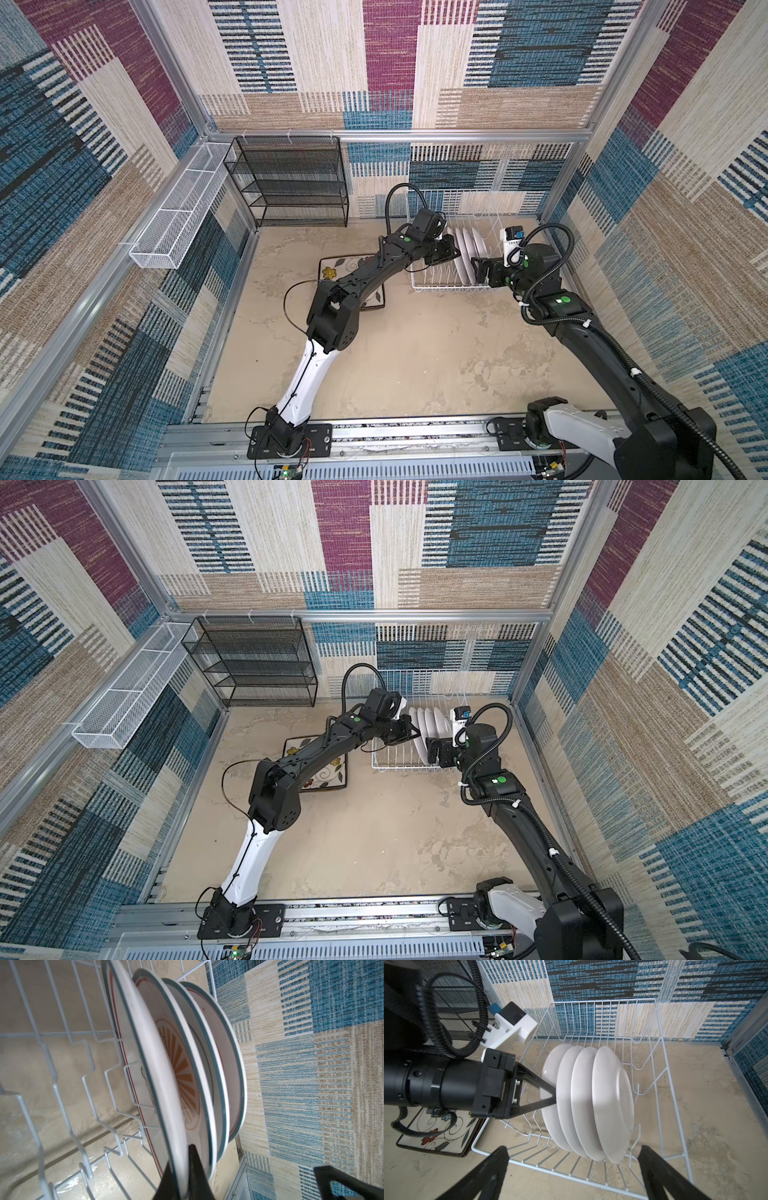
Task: Unload the plates from the dish rack
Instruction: Pick up a plate from the dish rack.
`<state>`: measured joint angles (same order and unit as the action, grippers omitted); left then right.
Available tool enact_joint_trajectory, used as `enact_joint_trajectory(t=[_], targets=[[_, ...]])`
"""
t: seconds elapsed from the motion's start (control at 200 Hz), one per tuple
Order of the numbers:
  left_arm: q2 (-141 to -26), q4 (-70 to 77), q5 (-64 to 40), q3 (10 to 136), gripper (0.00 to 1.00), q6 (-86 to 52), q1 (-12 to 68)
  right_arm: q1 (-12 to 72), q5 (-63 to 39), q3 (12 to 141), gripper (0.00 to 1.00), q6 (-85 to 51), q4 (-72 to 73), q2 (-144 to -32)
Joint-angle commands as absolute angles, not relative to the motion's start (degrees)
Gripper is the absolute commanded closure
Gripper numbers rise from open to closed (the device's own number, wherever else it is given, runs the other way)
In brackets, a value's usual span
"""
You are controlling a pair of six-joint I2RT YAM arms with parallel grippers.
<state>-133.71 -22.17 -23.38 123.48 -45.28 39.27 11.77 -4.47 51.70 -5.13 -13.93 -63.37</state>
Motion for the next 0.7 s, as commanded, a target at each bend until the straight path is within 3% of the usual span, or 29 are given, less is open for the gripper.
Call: enact_joint_trajectory(t=[0.0, 0.696], targets=[[-131.0, -23.9, -15.2, 119.7, 1.00, -48.8, 38.9, 11.8, -4.5, 51.5, 0.00, -5.8, -11.9, -63.1], [-126.4, -23.2, -14.5, 114.5, 1.00, -46.9, 37.6, 11.6, -5.2, 51.8, 0.00, -6.3, -11.4, -63.8]])
